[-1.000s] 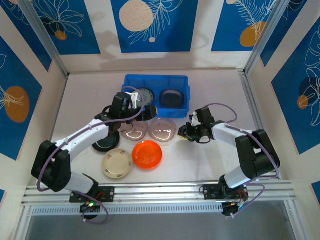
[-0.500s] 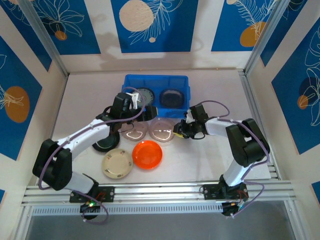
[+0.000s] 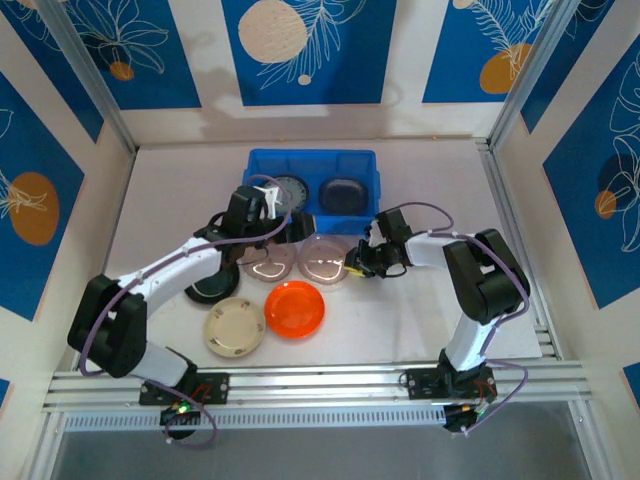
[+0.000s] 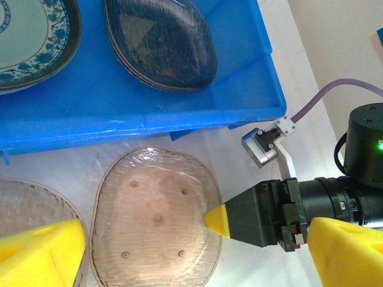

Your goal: Place the plates into the plastic bin on the countertop

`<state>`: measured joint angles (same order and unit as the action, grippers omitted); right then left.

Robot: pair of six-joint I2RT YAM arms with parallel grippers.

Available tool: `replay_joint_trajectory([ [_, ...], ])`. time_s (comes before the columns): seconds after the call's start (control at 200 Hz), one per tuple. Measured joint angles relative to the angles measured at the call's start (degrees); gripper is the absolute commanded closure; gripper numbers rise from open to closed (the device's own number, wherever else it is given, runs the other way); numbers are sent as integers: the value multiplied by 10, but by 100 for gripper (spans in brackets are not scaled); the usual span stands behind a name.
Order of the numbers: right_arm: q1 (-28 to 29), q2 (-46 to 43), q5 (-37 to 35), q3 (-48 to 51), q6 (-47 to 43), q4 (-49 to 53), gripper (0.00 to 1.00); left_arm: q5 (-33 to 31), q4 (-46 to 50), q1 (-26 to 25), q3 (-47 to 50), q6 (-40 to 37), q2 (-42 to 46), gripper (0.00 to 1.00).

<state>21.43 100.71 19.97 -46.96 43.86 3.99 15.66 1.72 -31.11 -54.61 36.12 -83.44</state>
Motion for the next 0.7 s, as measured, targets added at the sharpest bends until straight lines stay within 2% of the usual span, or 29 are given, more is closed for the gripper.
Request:
replay_joint_trajectory([
  [0.25, 0, 8, 2, -4, 5, 3, 95, 0, 0, 2, 0, -2, 0, 5],
  [0.41, 0, -2, -5, -4, 5, 13, 97, 0, 0, 2, 0, -5, 0, 6],
  [0.49, 0, -26, -15, 0, 2, 35, 100, 1, 2, 2, 0, -11, 0, 9],
  [0.7, 0, -131, -29, 5, -16, 103, 100, 5, 19, 2, -3, -38, -10, 13],
])
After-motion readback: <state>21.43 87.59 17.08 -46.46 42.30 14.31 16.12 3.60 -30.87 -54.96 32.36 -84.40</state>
